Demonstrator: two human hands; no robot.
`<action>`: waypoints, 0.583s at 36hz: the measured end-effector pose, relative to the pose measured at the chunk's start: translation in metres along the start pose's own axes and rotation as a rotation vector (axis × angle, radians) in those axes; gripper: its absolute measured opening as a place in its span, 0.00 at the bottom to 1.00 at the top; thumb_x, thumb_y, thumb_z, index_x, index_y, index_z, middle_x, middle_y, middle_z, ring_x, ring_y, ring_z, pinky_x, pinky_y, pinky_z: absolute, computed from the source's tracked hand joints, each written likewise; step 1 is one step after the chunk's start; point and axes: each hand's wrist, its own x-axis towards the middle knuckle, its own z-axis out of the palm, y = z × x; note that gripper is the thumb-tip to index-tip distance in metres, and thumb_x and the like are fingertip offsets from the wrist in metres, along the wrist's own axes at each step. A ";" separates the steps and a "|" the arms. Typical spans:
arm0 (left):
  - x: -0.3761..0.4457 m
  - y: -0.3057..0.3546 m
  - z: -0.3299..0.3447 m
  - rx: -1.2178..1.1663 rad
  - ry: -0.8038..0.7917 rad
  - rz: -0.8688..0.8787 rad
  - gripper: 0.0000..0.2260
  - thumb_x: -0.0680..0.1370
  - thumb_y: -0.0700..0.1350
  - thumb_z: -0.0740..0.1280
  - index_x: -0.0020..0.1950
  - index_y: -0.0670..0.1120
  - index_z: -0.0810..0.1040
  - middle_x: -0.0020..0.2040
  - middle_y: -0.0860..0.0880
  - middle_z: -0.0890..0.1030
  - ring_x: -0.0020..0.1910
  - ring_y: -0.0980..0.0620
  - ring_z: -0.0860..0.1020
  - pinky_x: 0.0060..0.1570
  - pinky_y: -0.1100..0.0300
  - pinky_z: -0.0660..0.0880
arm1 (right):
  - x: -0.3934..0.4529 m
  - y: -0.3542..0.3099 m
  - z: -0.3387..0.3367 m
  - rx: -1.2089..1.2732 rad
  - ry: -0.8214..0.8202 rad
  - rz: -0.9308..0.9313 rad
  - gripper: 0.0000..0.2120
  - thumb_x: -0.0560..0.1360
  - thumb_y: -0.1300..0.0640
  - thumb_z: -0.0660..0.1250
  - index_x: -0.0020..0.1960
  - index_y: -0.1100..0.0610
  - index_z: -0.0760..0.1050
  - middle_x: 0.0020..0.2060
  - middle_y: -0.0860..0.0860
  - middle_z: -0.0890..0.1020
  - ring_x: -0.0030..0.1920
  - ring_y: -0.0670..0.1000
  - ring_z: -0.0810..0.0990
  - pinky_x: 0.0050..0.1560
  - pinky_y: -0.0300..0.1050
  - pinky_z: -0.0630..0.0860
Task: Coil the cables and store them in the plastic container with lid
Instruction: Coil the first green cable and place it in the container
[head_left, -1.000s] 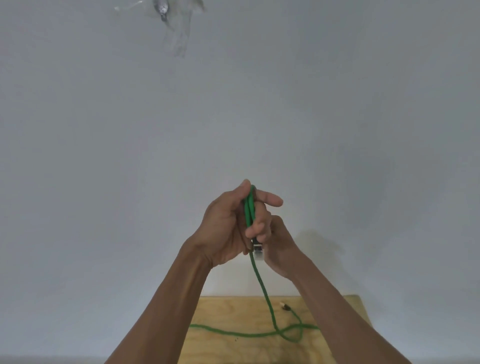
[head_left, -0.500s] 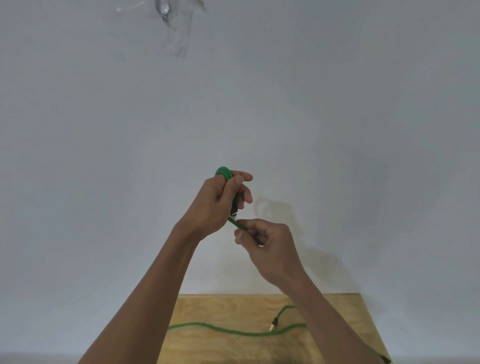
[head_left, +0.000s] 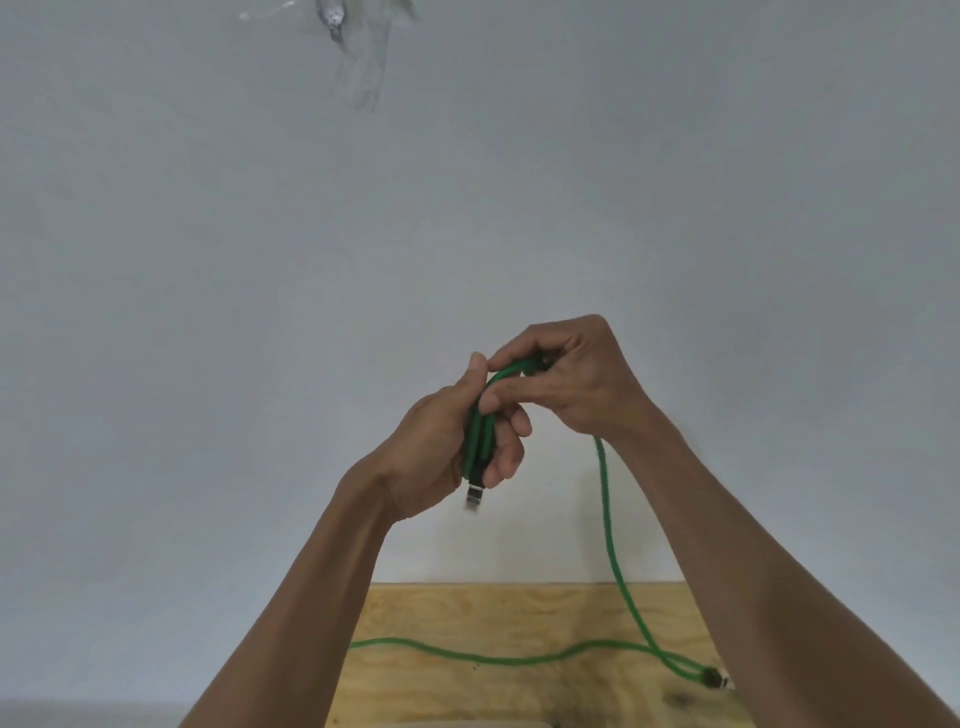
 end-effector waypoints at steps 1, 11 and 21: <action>0.000 0.001 0.001 -0.026 -0.012 0.006 0.32 0.83 0.64 0.48 0.44 0.40 0.79 0.30 0.42 0.77 0.28 0.45 0.70 0.35 0.53 0.66 | 0.001 0.003 0.000 0.055 0.014 0.019 0.11 0.62 0.69 0.81 0.43 0.67 0.84 0.35 0.63 0.85 0.35 0.54 0.85 0.42 0.48 0.82; -0.005 0.002 0.008 -0.021 -0.110 -0.009 0.21 0.84 0.56 0.56 0.48 0.41 0.78 0.33 0.42 0.77 0.29 0.47 0.72 0.33 0.57 0.71 | -0.019 0.032 0.009 0.461 -0.022 0.255 0.07 0.67 0.51 0.74 0.42 0.53 0.86 0.22 0.46 0.78 0.26 0.44 0.77 0.37 0.41 0.76; -0.005 0.000 0.013 -0.085 -0.252 -0.048 0.22 0.83 0.55 0.55 0.46 0.40 0.80 0.31 0.42 0.79 0.28 0.47 0.73 0.31 0.58 0.72 | -0.021 0.042 0.009 0.632 -0.033 0.314 0.15 0.65 0.43 0.79 0.36 0.55 0.83 0.32 0.49 0.83 0.33 0.48 0.80 0.37 0.40 0.78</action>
